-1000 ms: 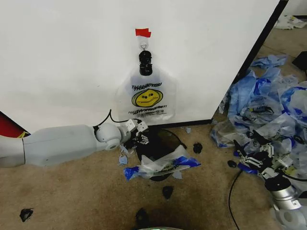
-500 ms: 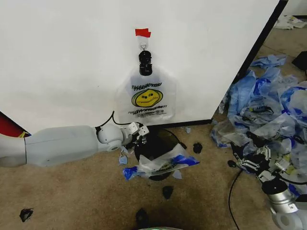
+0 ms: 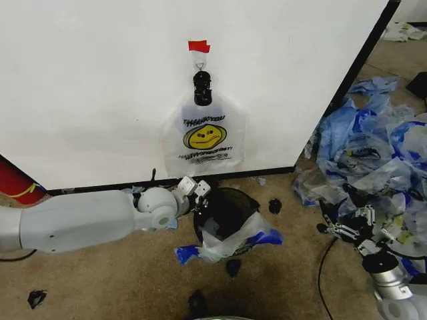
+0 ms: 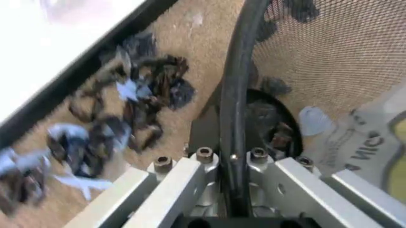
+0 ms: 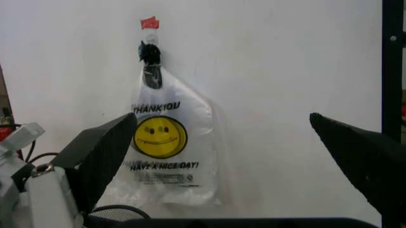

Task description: Pick up the garbage bag from the wall and place it over the trash bin.

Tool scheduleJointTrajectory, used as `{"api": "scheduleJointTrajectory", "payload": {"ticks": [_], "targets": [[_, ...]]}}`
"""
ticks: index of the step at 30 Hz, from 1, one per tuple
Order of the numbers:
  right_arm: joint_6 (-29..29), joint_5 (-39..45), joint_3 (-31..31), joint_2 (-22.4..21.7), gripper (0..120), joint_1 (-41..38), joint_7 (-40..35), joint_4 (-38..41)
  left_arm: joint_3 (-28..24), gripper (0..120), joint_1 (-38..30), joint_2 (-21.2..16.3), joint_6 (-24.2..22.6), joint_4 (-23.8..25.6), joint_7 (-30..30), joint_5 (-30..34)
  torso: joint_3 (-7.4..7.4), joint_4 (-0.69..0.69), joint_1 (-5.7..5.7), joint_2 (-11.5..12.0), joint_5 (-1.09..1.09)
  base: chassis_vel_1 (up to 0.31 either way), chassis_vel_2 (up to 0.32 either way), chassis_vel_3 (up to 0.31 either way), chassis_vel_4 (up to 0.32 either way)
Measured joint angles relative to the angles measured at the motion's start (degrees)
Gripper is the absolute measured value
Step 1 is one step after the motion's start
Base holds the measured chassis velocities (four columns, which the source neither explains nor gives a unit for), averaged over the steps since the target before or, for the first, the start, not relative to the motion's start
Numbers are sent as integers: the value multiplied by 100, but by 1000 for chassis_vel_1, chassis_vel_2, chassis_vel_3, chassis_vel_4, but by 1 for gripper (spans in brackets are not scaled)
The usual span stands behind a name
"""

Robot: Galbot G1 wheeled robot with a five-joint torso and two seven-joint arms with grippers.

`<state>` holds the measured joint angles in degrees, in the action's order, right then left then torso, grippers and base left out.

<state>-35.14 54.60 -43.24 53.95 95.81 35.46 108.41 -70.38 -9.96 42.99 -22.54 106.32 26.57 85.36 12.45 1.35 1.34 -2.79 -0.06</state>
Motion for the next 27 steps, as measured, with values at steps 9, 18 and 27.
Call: {"api": "scheduleJointTrajectory", "payload": {"ticks": [9,18,27], "targets": [[-4,-57,147,24,100,-85,-3,-42,1688,0,776,-58,458,1069,1449,1914,1,2,1,1,2,0,0,0,0],[-4,-79,189,52,100,-146,-46,-12,2772,0,1351,9,1014,1611,2857,2721,1,3,1,1,1,0,0,0,0],[6,-144,238,66,100,-110,-86,77,3775,0,2606,-689,1229,1948,4142,2610,0,-1,1,1,-2,0,0,0,0]]}}
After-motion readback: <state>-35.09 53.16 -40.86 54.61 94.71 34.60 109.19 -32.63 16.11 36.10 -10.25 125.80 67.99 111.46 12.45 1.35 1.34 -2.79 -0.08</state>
